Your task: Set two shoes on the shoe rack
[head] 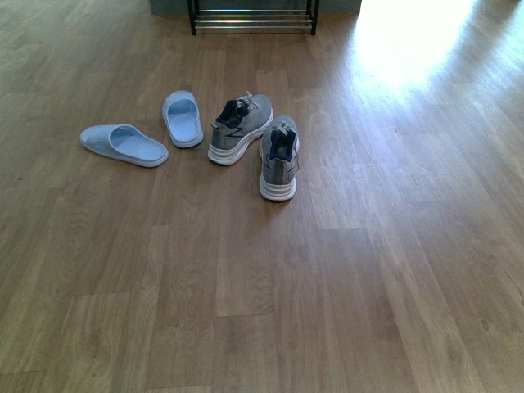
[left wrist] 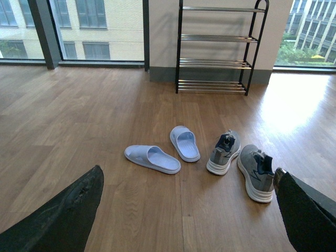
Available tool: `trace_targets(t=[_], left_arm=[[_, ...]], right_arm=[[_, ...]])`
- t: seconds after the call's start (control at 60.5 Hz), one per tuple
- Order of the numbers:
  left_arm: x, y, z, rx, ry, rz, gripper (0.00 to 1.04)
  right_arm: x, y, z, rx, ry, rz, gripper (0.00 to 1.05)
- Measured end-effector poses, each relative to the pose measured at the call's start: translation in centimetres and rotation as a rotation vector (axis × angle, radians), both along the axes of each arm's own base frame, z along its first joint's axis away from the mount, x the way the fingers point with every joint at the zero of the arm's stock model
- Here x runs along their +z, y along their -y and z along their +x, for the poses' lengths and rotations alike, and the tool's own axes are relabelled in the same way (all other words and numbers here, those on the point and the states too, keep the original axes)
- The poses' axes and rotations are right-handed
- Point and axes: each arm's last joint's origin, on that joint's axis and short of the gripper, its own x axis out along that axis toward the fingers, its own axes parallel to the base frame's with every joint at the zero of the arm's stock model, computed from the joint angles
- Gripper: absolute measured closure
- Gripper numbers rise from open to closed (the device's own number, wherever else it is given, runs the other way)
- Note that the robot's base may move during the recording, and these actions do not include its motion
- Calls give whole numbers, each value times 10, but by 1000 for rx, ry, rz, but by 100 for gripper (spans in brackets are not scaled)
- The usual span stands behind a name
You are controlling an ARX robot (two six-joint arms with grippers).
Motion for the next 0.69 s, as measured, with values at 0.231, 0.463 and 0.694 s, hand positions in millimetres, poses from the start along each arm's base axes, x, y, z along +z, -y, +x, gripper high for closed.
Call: trace_targets(t=[0.231, 0.463, 0.694], left_arm=[[0, 0, 0, 0, 0, 0, 9], [0, 0, 0, 0, 0, 0, 9], [0, 0, 0, 0, 0, 0, 9]], right_arm=[[0, 0, 0, 0, 0, 0, 9], [0, 0, 0, 0, 0, 0, 9], [0, 0, 0, 0, 0, 0, 9]])
